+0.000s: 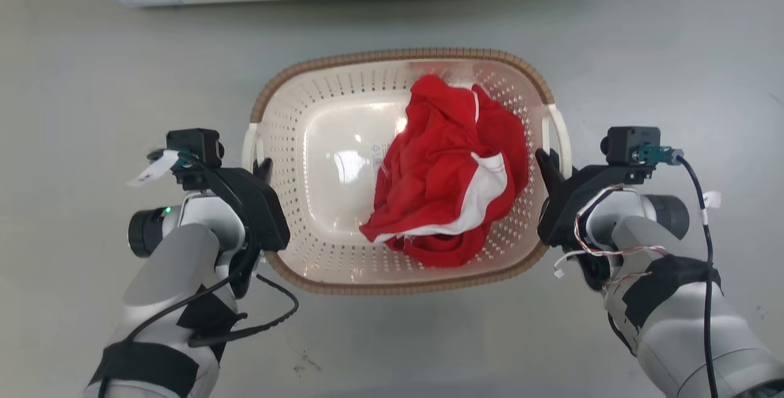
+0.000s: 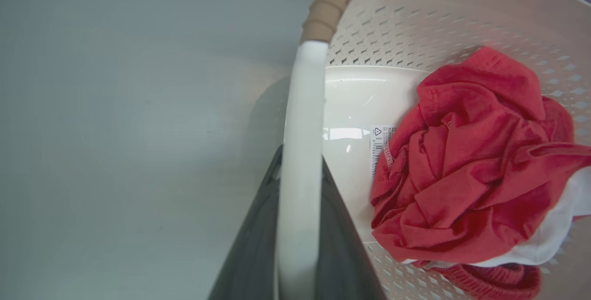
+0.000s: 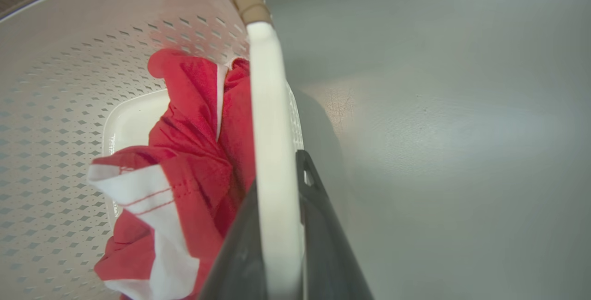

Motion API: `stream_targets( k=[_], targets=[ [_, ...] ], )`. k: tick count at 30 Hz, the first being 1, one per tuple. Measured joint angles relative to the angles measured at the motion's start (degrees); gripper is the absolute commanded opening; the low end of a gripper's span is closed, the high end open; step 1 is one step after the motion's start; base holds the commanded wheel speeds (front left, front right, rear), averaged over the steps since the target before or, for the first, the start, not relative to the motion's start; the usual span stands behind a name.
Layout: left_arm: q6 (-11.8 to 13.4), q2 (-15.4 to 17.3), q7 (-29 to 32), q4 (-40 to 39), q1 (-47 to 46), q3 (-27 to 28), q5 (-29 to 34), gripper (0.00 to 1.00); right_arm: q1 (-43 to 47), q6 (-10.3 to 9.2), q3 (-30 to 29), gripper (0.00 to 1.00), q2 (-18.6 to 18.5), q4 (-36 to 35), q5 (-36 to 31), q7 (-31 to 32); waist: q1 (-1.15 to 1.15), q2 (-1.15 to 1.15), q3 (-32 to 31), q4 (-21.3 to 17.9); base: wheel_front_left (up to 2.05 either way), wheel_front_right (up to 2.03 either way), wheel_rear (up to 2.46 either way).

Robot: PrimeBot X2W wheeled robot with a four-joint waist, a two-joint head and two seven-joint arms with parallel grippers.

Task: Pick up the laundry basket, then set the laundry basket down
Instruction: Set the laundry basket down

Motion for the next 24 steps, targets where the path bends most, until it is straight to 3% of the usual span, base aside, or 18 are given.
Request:
stream_targets(
  k=[10, 24],
  targets=[
    [0.08, -0.01, -4.35, -0.31, -2.80, 0.18, 0.30, 0.00, -2.69, -0.51, -0.32, 0.00, -0.35, 0.14, -0.65, -3.25, 0.00, 0.00, 4.81, 0.09, 0.00, 0.00, 0.00],
    [-0.09, -0.66, -6.02, 1.70, -3.42, 0.10, 0.55, 0.00, -3.71, -0.58, -0.31, 0.00, -0.20, 1.78, -0.89, -4.66, -0.01, -0.01, 5.91, 0.37, 0.00, 0.00, 0.00]
  ],
)
